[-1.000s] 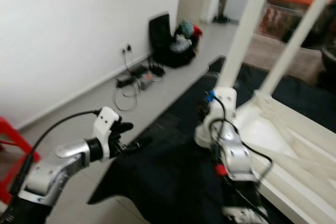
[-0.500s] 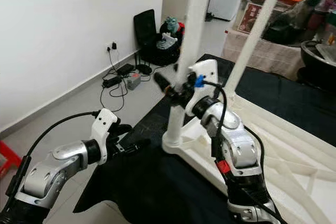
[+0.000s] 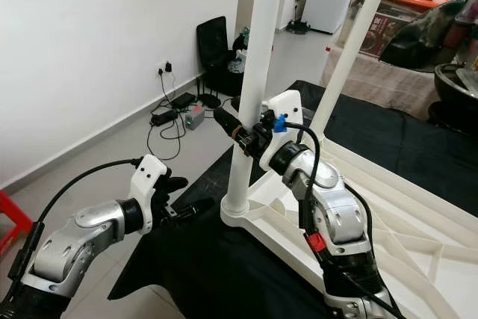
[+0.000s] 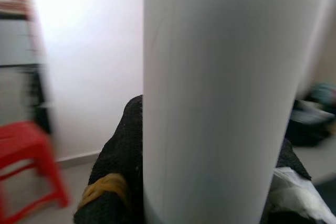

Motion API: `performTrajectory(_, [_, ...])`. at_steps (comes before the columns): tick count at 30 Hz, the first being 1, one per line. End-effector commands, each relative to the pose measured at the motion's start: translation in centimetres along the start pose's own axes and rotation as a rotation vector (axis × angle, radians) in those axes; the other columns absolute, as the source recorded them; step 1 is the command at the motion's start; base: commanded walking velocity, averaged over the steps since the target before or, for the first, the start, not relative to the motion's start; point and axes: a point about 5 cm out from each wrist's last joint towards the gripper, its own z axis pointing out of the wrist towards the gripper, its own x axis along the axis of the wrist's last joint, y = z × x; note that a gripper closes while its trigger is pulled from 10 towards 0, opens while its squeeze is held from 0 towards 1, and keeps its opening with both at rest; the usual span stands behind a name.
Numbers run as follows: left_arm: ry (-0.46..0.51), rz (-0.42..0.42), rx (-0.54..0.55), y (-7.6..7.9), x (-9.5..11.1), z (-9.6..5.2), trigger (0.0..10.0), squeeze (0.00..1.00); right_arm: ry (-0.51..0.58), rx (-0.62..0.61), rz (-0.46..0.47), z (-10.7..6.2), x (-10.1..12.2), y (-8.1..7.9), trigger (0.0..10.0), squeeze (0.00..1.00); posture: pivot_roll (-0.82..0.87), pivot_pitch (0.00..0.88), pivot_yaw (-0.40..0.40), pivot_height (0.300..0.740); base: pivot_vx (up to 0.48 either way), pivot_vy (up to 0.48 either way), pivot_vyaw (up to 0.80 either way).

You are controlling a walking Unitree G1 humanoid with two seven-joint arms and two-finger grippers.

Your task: Building children table

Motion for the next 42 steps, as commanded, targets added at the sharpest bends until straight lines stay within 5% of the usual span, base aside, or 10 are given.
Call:
performTrajectory(1, [-0.003,-0.001,-0.010,0.1,-0.1,0.0,10.0,0.00,-0.206,-0.323,-0.043,-1.3,-3.4,4.0,0.0,0.00,0.09,0.000,-0.104,0.740,0.000,0.000,0.00])
performTrajectory(18, [-0.009,0.000,-0.010,0.1,-0.2,0.1,10.0,0.00,-0.392,-0.920,-0.036,-7.2,-7.4,5.8,0.0,0.00,0.08,0.000,-0.090,0.740,0.000,0.000,0.00])
performTrajectory(19, [-0.009,0.000,-0.010,0.1,-0.3,0.1,10.0,0.00,-0.351,-0.896,-0.025,-6.8,-7.0,5.6,10.0,0.00,0.08,0.000,-0.090,0.740,0.000,0.000,0.00])
performTrajectory(21, [-0.009,0.000,-0.010,0.0,-0.3,0.1,10.0,0.00,-0.310,-0.885,-0.024,-6.5,-6.5,5.4,10.0,0.02,0.08,0.000,-0.090,0.740,0.000,0.000,0.00])
performTrajectory(22, [-0.009,-0.001,-0.010,0.0,-0.3,0.1,10.0,0.00,-0.253,-0.857,-0.018,-5.9,-5.7,5.1,10.0,1.00,0.08,0.000,-0.090,0.740,0.000,0.000,0.00])
performTrajectory(24, [-0.010,-0.001,-0.011,0.0,-0.3,0.0,10.0,0.00,-0.199,-0.791,-0.016,-5.1,-4.7,4.5,10.0,1.00,0.07,0.000,-0.089,0.740,0.000,0.000,0.00])
performTrajectory(25, [-0.010,-0.002,-0.012,0.0,-0.3,0.0,10.0,0.00,-0.168,-0.731,-0.011,-4.6,-4.2,4.1,10.0,0.00,0.07,0.000,-0.089,0.740,0.000,0.000,0.00])
performTrajectory(38, [-0.006,-0.006,-0.020,0.3,-0.2,0.1,10.0,0.00,-0.018,-0.064,0.024,-3.0,-1.5,-0.4,10.0,0.00,0.06,0.000,-0.095,0.740,0.000,0.000,0.00])
performTrajectory(39, [-0.009,-0.016,-0.019,0.5,-0.6,0.1,10.0,0.00,-0.054,0.095,0.015,-3.0,-2.4,-1.2,4.3,0.00,0.01,0.000,-0.094,0.740,0.000,0.000,0.00])
performTrajectory(42, [-0.012,-0.018,-0.021,0.5,-0.8,0.1,10.0,0.00,-0.067,0.135,0.018,-2.9,-2.9,-1.5,3.1,0.00,0.00,0.000,-0.086,0.740,0.000,0.000,0.00])
